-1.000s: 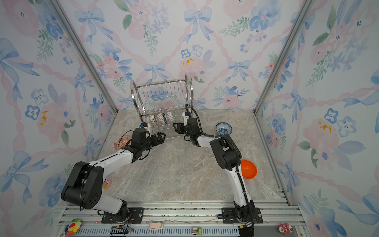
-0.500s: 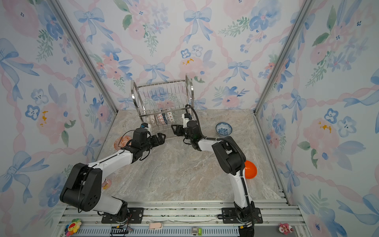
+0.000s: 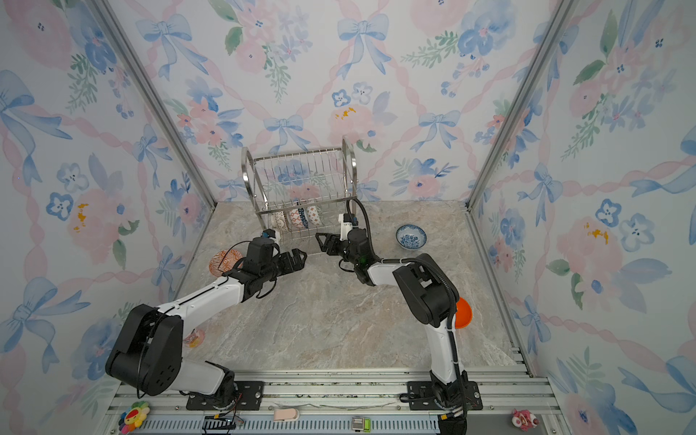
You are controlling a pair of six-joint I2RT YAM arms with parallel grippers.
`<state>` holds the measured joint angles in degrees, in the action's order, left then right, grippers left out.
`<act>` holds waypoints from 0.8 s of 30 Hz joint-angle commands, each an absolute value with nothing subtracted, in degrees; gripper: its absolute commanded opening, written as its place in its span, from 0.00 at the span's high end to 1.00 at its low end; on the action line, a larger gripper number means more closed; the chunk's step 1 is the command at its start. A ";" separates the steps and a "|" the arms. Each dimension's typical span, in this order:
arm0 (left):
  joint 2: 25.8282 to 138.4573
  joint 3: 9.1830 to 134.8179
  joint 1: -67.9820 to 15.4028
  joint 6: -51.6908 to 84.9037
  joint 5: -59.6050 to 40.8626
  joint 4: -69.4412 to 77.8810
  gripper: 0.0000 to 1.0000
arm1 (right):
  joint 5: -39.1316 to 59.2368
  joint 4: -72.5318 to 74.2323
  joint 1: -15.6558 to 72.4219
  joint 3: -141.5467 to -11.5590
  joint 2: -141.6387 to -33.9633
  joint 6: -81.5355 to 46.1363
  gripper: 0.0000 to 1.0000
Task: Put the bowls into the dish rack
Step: 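Open the right gripper and draw it back from the green-patterned bowl, then move the right gripper over the blue-and-white floral bowl on the table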
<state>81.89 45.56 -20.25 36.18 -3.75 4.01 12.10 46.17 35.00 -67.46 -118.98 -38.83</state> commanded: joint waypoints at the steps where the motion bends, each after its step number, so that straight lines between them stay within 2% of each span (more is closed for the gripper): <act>1: 79.39 44.83 -20.65 35.97 -2.90 1.95 0.02 | 11.28 50.41 36.18 -65.97 -115.82 -38.94 0.31; 16: 75.40 42.64 -21.71 36.16 -2.89 0.87 0.02 | 8.82 48.69 38.17 -60.62 -110.64 -37.19 0.18; 24: 72.33 39.46 -22.24 36.32 -3.03 0.76 0.02 | 7.20 47.11 38.76 -57.50 -106.67 -36.18 0.04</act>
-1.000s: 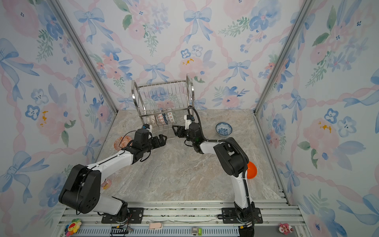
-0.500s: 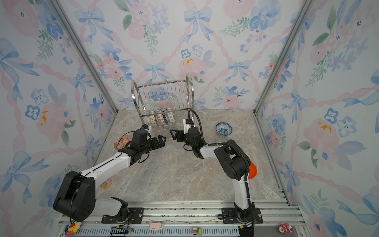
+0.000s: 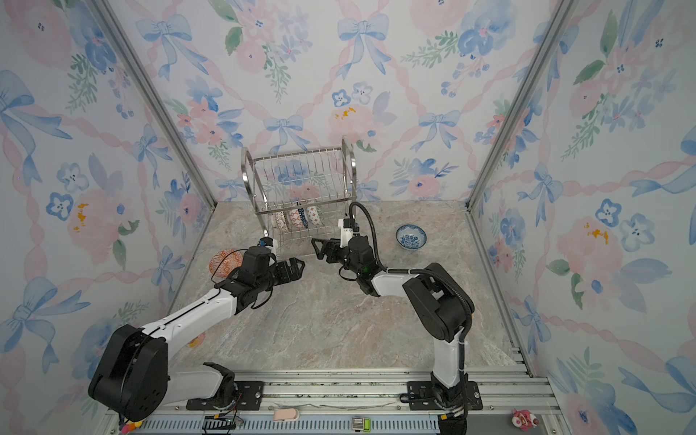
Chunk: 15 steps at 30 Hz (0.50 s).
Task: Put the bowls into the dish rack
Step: 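Move the right gripper over the blue-and-white floral bowl on the table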
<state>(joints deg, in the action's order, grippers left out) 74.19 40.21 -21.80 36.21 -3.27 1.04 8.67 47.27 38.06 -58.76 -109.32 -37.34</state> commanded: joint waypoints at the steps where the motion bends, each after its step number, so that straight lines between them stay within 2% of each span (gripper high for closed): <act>1: 72.05 39.30 -22.32 36.32 -3.03 0.64 0.02 | 7.11 46.94 38.86 -57.15 -106.25 -36.18 0.03; 11: 69.60 37.74 -23.37 36.81 -3.02 0.71 0.02 | 3.90 39.60 41.07 -54.93 -101.06 -31.13 0.03; 15: 68.94 37.62 -24.14 36.73 -2.65 0.79 0.02 | -1.03 32.75 43.00 -54.07 -97.31 -26.57 0.03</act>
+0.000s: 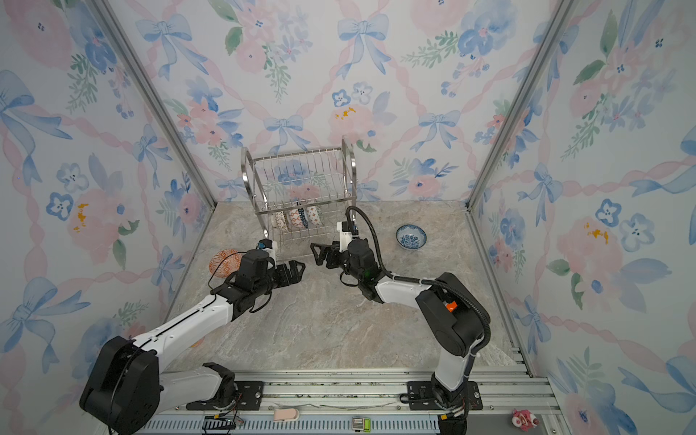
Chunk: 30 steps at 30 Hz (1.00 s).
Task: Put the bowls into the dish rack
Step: 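Move the right gripper over the blue-and-white floral bowl on the table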
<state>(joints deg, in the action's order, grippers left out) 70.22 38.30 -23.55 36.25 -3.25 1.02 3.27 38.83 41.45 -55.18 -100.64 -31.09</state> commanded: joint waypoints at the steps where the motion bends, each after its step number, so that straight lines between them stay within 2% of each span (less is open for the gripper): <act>1: 68.98 37.54 -24.30 36.65 -2.54 0.90 0.02 | -2.07 31.22 43.22 -53.80 -96.23 -25.99 0.03; 7: 68.56 36.80 -25.88 36.89 -2.72 1.99 0.02 | -9.76 20.58 43.66 -50.97 -88.64 -22.24 0.03; 16: 69.48 35.70 -29.94 37.78 -3.07 7.64 0.02 | -27.50 2.86 40.73 -44.55 -71.97 -17.05 0.03; 22: 76.10 39.92 -33.69 37.26 -3.06 10.87 0.02 | -21.75 -2.72 27.25 -44.16 -68.55 -19.33 0.03; 24: 78.52 41.72 -35.07 36.86 -3.07 11.63 0.02 | -17.90 -3.87 22.61 -46.73 -71.21 -19.25 0.03; 30: 84.02 48.26 -37.85 35.82 -2.72 12.17 0.02 | -13.01 -6.32 16.33 -58.46 -86.14 -17.10 0.01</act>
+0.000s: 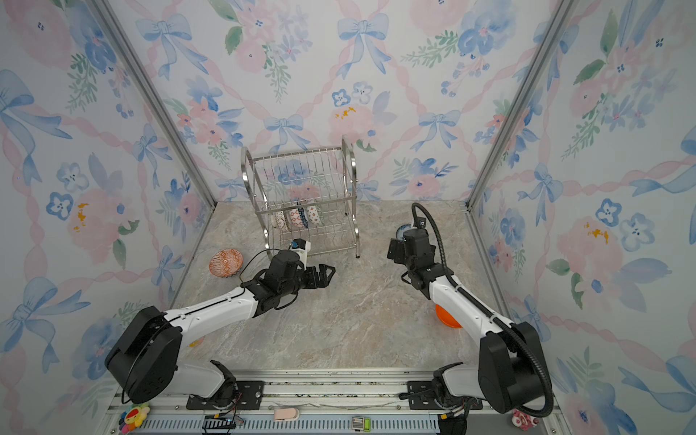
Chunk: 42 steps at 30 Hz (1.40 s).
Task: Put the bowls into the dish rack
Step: 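Move the right gripper over the blue-and-white floral bowl on the table, then lower the right gripper and grasp the rim of the blue-and-white floral bowl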
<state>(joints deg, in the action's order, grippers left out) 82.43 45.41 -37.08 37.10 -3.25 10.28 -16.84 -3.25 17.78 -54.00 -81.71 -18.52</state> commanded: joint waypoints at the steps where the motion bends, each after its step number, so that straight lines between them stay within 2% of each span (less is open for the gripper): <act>1: 84.88 49.04 -38.04 35.58 -2.75 12.17 0.02 | -12.07 -6.02 15.80 -60.28 -88.42 -16.66 0.01; 7: 88.76 52.47 -38.58 34.47 -3.02 12.39 0.02 | -9.87 -8.45 13.92 -71.77 -100.78 -14.59 0.07; 15: 95.08 56.47 -39.10 34.13 -4.23 13.52 0.02 | -6.10 -9.93 11.69 -78.62 -110.65 -14.24 0.27; 18: 96.21 57.32 -39.28 34.22 -4.46 13.79 0.02 | -5.94 -10.22 11.60 -79.44 -112.43 -13.90 0.33; 31: 95.83 57.04 -39.46 34.13 -3.78 13.71 0.02 | -6.68 -13.09 11.11 -84.39 -118.79 -15.38 0.50; 42: 95.36 56.68 -39.55 34.03 -3.21 12.97 0.02 | -7.47 -12.75 10.81 -83.70 -118.79 -16.50 0.66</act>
